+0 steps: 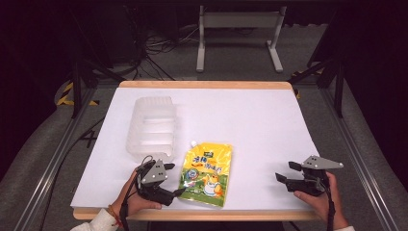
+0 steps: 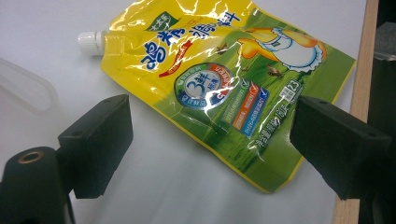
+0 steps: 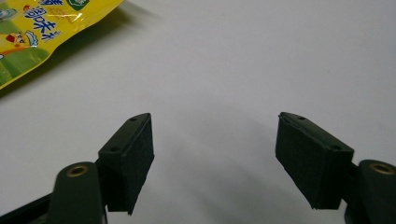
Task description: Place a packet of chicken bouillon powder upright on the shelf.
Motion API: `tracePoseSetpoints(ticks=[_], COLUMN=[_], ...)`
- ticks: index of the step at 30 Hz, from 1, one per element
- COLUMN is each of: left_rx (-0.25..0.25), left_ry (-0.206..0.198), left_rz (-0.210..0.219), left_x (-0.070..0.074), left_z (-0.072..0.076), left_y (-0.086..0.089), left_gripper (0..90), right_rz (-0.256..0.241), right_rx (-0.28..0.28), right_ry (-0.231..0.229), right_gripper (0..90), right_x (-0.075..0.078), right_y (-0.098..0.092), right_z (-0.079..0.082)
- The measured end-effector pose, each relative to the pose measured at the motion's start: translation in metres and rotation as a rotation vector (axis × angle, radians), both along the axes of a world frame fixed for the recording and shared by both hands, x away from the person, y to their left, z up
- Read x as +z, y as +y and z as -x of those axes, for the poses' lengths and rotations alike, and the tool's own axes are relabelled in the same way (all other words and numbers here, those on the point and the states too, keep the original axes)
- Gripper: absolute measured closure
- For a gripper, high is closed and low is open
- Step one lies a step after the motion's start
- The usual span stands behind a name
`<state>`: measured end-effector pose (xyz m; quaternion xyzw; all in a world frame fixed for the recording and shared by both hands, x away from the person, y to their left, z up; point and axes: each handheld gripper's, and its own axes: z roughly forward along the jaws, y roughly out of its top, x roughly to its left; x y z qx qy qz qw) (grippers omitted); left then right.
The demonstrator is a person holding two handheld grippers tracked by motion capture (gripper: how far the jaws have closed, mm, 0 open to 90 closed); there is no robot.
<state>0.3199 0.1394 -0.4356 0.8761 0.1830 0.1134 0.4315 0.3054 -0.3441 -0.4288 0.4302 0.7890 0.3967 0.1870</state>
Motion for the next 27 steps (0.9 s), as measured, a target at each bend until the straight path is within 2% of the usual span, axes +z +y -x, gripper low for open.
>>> tracePoseSetpoints(ticks=[9,17,20,22,26,27], left_rx=[0.009,0.022,0.029,0.032,0.037,0.038], left_ry=[0.003,0.004,0.012,0.015,0.023,0.024], left_rz=[0.01,-0.001,-0.002,-0.002,-0.002,-0.002], left_x=[0.0,-0.001,-0.002,-0.003,-0.003,-0.004], left_z=[0.005,0.008,0.008,0.008,0.008,0.009], left_y=[0.005,0.01,0.011,0.011,0.012,0.013], left_gripper=[13.9,13.9,13.8,13.8,13.9,13.9], right_rz=[0.003,0.021,-0.013,-0.015,-0.041,-0.041], right_rx=[0.023,0.093,0.129,0.141,0.204,0.204], right_ry=[0.01,0.032,0.052,0.057,0.095,0.095], right_gripper=[28.4,28.3,28.3,28.2,28.0,28.0], right_x=[-0.001,-0.003,-0.002,-0.002,-0.004,-0.004], right_y=[0.007,0.03,0.043,0.047,0.07,0.07], right_z=[-0.005,-0.017,-0.023,-0.026,-0.036,-0.036])
